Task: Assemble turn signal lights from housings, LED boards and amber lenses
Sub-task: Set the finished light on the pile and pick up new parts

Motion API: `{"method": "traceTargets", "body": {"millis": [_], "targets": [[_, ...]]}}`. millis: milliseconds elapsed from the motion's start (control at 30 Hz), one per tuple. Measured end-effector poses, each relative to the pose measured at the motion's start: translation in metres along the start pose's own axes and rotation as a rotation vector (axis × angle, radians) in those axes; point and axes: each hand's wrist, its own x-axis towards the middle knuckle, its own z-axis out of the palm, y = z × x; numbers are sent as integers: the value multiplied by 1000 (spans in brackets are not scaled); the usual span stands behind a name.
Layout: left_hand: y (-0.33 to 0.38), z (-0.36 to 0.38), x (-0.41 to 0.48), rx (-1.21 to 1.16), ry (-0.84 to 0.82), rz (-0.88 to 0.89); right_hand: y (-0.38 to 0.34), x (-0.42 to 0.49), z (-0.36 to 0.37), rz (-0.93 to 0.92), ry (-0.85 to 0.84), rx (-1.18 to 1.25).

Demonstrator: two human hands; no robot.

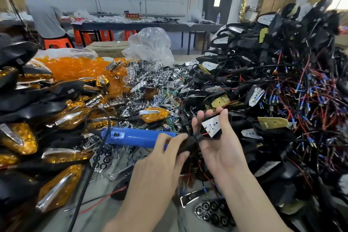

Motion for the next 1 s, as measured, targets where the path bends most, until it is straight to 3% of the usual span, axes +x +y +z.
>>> {"method": "traceTargets", "body": {"millis": [367,1000], "targets": [[-3,-2,1,25,37,-19,5,-4,0,16,-7,-50],[-2,-4,4,122,181,104,8,-9,2,-34,0,-85]]}}
